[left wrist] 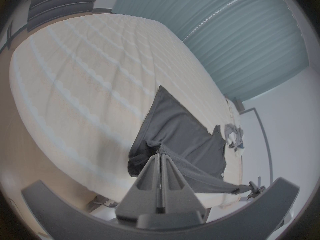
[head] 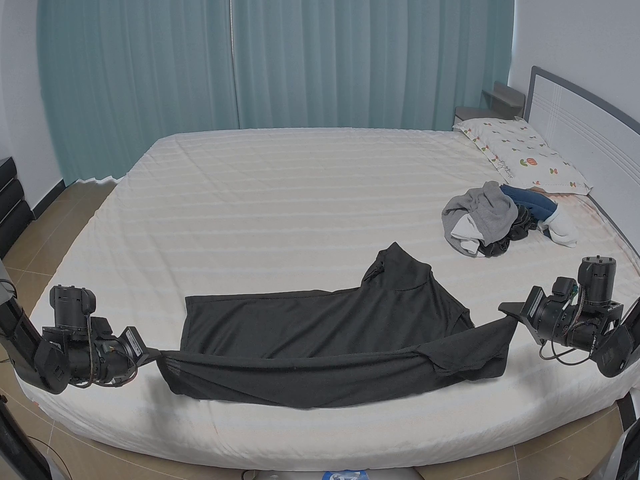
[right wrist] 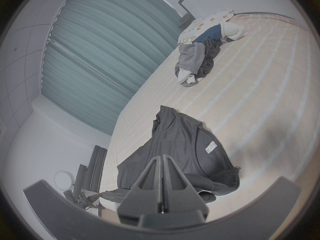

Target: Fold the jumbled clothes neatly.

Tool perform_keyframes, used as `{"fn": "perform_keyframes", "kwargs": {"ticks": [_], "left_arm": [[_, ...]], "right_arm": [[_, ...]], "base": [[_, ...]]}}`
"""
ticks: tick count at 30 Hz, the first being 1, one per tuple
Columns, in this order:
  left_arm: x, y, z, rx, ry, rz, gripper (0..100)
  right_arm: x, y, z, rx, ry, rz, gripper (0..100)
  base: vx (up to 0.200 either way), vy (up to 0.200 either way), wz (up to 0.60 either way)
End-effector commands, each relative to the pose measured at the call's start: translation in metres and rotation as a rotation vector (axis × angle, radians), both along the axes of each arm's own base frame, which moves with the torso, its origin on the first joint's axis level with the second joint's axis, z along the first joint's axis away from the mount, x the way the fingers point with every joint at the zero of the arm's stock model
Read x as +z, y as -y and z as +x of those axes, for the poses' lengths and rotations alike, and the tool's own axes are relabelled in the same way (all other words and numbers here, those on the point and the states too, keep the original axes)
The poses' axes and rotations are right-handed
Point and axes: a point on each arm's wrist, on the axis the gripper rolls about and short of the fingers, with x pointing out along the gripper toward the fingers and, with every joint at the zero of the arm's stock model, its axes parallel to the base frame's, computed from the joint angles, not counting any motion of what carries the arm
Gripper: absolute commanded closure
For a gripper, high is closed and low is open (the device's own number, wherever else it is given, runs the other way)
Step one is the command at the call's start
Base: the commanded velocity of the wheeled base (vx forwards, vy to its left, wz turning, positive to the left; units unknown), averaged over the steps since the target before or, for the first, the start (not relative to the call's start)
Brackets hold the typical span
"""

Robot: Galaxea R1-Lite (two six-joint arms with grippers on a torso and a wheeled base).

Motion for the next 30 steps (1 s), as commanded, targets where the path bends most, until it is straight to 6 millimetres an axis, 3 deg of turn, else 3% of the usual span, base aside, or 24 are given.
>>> {"fn": "perform_keyframes", "kwargs": {"ticks": [1,6,12,15,21,25,30], "left_arm": [[-0.004,0.001,-0.011,-0.062,-0.058,0.053,100],[-0.005,0.001,-0.012,-0.101,-0.094,0.087,100],[0.004,-0.001,-0.016,-0.095,-0.066,0.094,100],[0.001,0.003,-0.015,-0.118,-0.114,0.090,100],[-0.010,0.001,0.009,-0.089,-0.143,0.086,100],[-0.017,0.003,0.033,-0.007,-0.155,0.038,100],[-0.030,0.012,0.048,-0.002,-0.189,0.040,100]], "right_arm": [[-0.003,0.000,-0.013,0.017,-0.058,-0.032,100],[-0.012,0.002,-0.023,0.095,-0.138,-0.109,100],[-0.005,0.003,-0.032,0.115,-0.147,-0.136,100],[-0.013,0.000,-0.034,0.170,-0.227,-0.185,100],[-0.029,0.000,-0.004,0.167,-0.256,-0.190,100],[-0.048,0.000,0.028,0.151,-0.266,-0.188,100],[-0.073,0.000,0.051,0.086,-0.252,-0.198,100]], "base": [[0.000,0.000,0.00],[0.000,0.000,0.00],[0.000,0.000,0.00],[0.000,0.000,0.00],[0.000,0.000,0.00],[0.000,0.000,0.00],[0.000,0.000,0.00]]}}
